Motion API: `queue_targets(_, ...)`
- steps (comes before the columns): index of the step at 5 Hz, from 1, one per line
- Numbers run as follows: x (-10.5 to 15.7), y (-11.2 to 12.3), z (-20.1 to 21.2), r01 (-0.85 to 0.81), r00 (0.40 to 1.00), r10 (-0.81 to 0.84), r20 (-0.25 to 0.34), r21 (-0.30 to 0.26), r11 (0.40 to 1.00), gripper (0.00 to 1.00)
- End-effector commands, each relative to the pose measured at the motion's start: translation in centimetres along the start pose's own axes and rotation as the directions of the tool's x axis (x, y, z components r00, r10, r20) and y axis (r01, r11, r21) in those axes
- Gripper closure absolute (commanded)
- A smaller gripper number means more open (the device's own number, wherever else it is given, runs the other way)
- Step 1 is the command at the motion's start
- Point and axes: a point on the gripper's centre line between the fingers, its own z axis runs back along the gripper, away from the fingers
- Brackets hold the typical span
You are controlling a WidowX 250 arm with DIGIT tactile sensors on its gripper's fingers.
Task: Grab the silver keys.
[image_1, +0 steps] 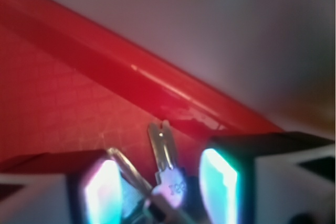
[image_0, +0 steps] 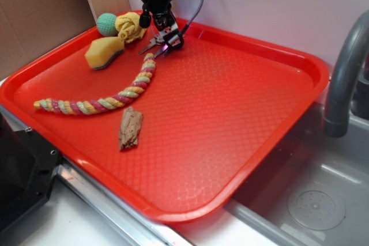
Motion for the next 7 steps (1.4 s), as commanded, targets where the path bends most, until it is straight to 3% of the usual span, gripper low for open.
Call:
queue_targets(1,0.9,-1.1,3.9,-0.016,1.0,0.016,0.027,0.001,1.0,1.0)
queue_targets(2,0.6,-1.4,9.3,-0.285,0.951,0.278,-0.133,-0.035,0.958,1.0)
queue_targets(3,1.8,-2.5,14.5,-0.413,0.888,0.381,-0.258,-0.079,0.907,1.0)
queue_targets(4,3.0,-3.5,18.1,-0.429,0.868,0.344,-0.359,-0.192,0.882,1.0)
queue_targets(5,4.0,-6.2,20.6,-0.424,0.863,0.329,-0.384,-0.196,0.884,1.0)
queue_targets(6,4.0,-8.2,21.1,-0.38,0.886,0.313,-0.343,-0.148,0.913,1.0)
queue_targets(7,3.9,-9.0,21.0,-0.371,0.891,0.31,-0.331,-0.14,0.918,1.0)
